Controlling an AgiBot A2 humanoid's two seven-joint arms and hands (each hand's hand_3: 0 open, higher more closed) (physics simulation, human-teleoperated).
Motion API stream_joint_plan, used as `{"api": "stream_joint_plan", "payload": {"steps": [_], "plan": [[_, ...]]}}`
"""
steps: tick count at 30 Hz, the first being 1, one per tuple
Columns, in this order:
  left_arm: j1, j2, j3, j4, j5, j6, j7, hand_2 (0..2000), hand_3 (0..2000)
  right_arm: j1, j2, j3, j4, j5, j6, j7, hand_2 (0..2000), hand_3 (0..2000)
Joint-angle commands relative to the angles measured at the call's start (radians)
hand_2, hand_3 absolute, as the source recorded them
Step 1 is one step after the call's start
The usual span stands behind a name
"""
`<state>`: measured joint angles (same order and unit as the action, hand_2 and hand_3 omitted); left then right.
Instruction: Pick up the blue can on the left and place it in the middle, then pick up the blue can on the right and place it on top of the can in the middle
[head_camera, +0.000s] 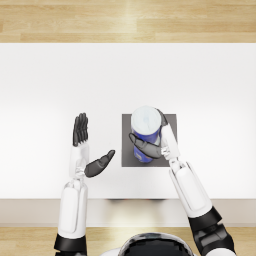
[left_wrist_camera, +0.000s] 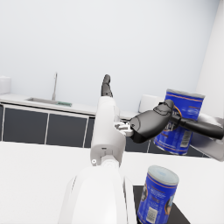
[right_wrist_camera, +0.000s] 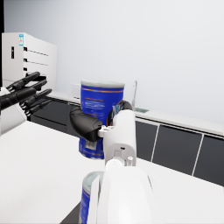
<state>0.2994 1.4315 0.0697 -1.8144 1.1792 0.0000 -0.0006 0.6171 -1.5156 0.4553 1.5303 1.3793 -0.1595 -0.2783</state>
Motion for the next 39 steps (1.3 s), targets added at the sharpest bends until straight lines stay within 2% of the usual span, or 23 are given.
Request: {"api": "stream_joint_plan", "payload": {"steps": [1, 13, 14, 15, 17, 18, 28, 29, 30, 39], "plan": [[0.007, 0.002, -0.040, -0.012, 0.000, 0.000, 0.000, 0, 0, -0.002, -0.002, -0.003, -0.033, 0.000, 0.000, 0.000, 2000, 1520], [0.007, 0.017, -0.033, 0.001, 0.000, 0.000, 0.001, 0, 0, -0.035, -0.013, -0.026, -0.105, 0.000, 0.002, -0.002, 2000, 1520], [0.004, 0.017, -0.034, -0.004, 0.000, 0.000, 0.001, 0, 0, -0.037, -0.014, -0.027, -0.106, 0.000, 0.003, -0.002, 639, 1193], [0.002, 0.018, -0.039, -0.009, 0.000, 0.000, 0.001, 0, 0, -0.041, -0.014, -0.033, -0.098, 0.000, -0.023, -0.005, 0, 867], [0.005, 0.021, -0.041, -0.011, 0.000, 0.000, 0.001, 0, 0, -0.041, -0.018, -0.038, -0.088, 0.000, -0.073, -0.009, 0, 213], [0.010, 0.023, -0.046, -0.007, 0.000, 0.000, 0.001, 0, 0, -0.042, -0.020, -0.042, -0.071, 0.000, -0.087, -0.011, 0, 0], [0.021, 0.035, -0.035, -0.014, 0.000, 0.000, 0.001, 0, 0, -0.013, -0.053, -0.096, 0.007, 0.000, -0.125, -0.013, 0, 0], [0.023, 0.036, -0.036, -0.015, 0.000, 0.000, 0.001, 0, 0, 0.147, 0.220, 0.216, 0.011, 0.000, -0.126, -0.014, 0, 0], [0.025, 0.038, -0.037, -0.016, 0.000, 0.000, 0.001, 0, 0, 0.021, 0.013, -0.037, 0.021, -0.001, -0.125, -0.014, 0, 0], [0.077, 0.052, -0.048, -0.039, 0.000, 0.000, 0.001, 0, 0, 0.040, -0.008, -0.159, 0.129, 0.000, -0.127, -0.015, 0, 0]]}}
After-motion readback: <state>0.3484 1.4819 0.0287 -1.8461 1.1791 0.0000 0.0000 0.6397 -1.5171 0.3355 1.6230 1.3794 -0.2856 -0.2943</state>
